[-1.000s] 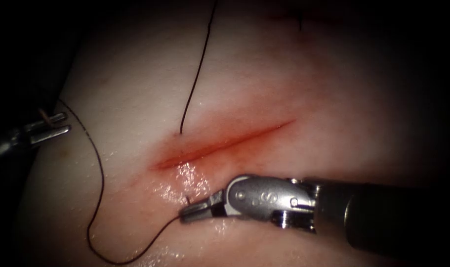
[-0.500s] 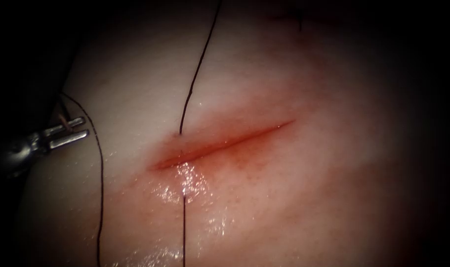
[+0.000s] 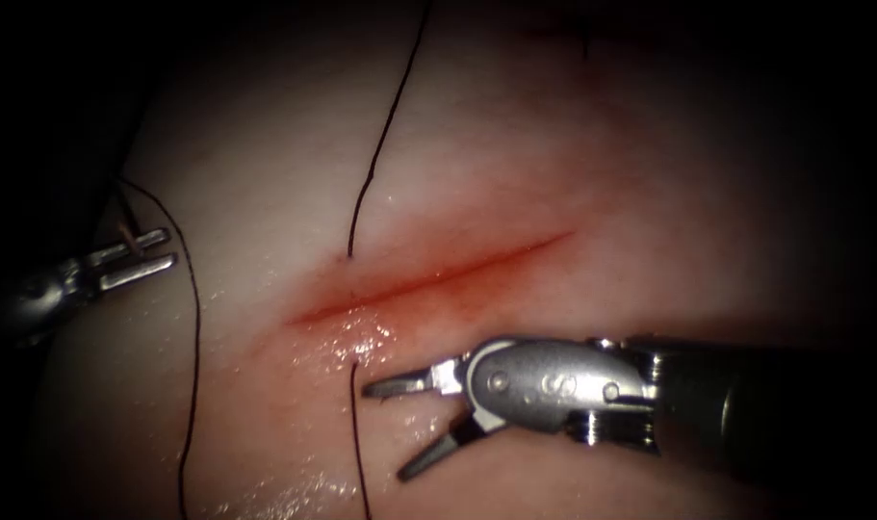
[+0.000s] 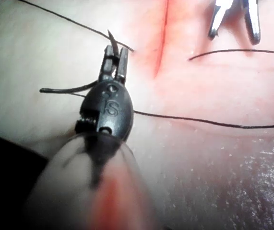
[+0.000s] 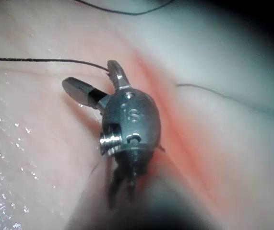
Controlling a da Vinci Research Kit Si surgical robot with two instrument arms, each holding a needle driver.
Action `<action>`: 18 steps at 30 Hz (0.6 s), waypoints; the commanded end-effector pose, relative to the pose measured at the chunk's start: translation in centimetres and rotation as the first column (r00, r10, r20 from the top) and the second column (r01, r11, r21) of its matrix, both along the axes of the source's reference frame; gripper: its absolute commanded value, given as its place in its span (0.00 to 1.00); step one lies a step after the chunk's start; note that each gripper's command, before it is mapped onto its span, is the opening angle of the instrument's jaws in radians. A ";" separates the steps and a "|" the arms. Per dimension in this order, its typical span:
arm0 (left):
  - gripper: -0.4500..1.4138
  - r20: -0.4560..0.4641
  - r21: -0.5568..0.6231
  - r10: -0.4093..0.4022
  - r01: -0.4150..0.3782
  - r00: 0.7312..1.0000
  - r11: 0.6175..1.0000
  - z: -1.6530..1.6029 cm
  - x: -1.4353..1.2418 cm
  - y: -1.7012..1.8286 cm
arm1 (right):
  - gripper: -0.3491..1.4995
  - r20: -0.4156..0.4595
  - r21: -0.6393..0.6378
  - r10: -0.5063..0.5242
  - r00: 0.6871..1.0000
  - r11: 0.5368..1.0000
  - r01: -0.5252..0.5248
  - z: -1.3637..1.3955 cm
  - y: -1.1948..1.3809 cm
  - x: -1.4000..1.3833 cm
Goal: Wound Closure
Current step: With right hand, grip thread near incision and pull away repeatedly until only a short tail remains above wound
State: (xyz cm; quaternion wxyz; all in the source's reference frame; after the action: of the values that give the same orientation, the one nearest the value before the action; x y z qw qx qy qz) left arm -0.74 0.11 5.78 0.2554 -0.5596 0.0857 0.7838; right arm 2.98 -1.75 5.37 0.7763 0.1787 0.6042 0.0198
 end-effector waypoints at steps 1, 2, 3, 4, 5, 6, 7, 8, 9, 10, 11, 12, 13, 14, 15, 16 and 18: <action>0.00 0.002 -0.002 0.001 -0.001 1.000 1.000 0.06 -0.05 0.01 | 0.89 -0.010 -0.008 -0.004 1.000 1.000 0.004 0.18 0.05 0.14; 0.00 0.002 -0.002 0.001 -0.001 1.000 1.000 0.06 -0.05 0.01 | 0.89 -0.010 -0.010 -0.004 1.000 1.000 0.004 0.23 0.06 0.17; 0.00 0.001 -0.002 0.001 -0.001 1.000 1.000 0.07 -0.05 0.01 | 0.89 -0.011 -0.017 -0.010 1.000 1.000 0.010 0.28 0.07 0.20; 0.00 0.001 -0.003 0.000 0.000 1.000 1.000 0.07 -0.05 0.00 | 0.89 -0.011 -0.025 -0.010 1.000 1.000 0.010 0.34 0.08 0.23; 0.00 0.001 -0.004 0.000 0.000 1.000 1.000 0.07 -0.05 -0.01 | 0.89 -0.013 -0.026 -0.013 1.000 1.000 0.012 0.38 0.08 0.26; 0.00 0.003 -0.005 0.002 -0.002 1.000 1.000 0.07 -0.05 -0.01 | 0.89 -0.006 -0.029 -0.014 1.000 0.999 0.014 0.42 0.08 0.28; 0.00 0.002 -0.006 0.001 -0.001 1.000 1.000 0.07 -0.05 -0.03 | 0.89 0.003 -0.034 -0.018 1.000 0.999 0.018 0.49 0.08 0.34; 0.00 0.002 -0.007 0.001 -0.001 1.000 1.000 0.07 -0.05 -0.03 | 0.88 0.005 -0.035 -0.021 1.000 0.999 0.021 0.50 0.07 0.36; 0.00 0.002 -0.007 0.001 -0.001 1.000 1.000 0.08 -0.05 -0.04 | 0.88 0.004 -0.036 -0.022 1.000 0.999 0.022 0.52 0.07 0.39; 0.00 0.004 -0.008 0.002 -0.002 1.000 1.000 0.08 -0.05 -0.04 | 0.85 0.001 -0.034 -0.026 1.000 0.999 0.026 0.53 0.07 0.40; 0.00 0.004 -0.009 0.002 -0.002 1.000 1.000 0.08 -0.05 -0.05 | 0.78 -0.004 -0.033 -0.031 1.000 0.999 0.031 0.53 0.06 0.40; 0.00 0.003 -0.009 0.002 -0.002 1.000 1.000 0.08 -0.05 -0.05 | 0.60 -0.011 -0.030 -0.040 0.999 0.999 0.040 0.53 0.06 0.38; 0.00 0.002 -0.008 0.004 -0.004 1.000 1.000 0.08 -0.05 -0.05 | 0.24 -0.024 -0.025 -0.056 0.998 0.998 0.056 0.53 0.06 0.34; 0.00 0.002 -0.008 0.004 -0.004 1.000 1.000 0.08 -0.05 -0.05 | 0.00 -0.028 -0.022 -0.070 0.997 0.997 0.070 0.53 0.06 0.30; 0.00 0.002 -0.008 0.004 -0.004 1.000 1.000 0.08 -0.05 -0.05 | 0.00 -0.026 -0.022 -0.074 0.997 0.997 0.073 0.53 0.07 0.28; 0.00 0.002 -0.008 0.004 -0.004 1.000 1.000 0.08 -0.05 -0.05 | 0.00 -0.034 -0.007 -0.080 0.996 0.997 0.080 0.52 0.08 0.23; 0.00 0.002 -0.008 0.004 -0.004 1.000 1.000 0.08 -0.05 -0.05 | 0.00 -0.031 0.001 -0.070 0.997 0.998 0.070 0.51 0.06 0.17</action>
State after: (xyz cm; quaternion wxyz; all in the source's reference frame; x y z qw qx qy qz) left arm -0.73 0.05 5.80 0.2522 -0.5607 0.0877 0.7838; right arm 3.08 -1.69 5.84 0.7672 0.2016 0.6089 -0.0092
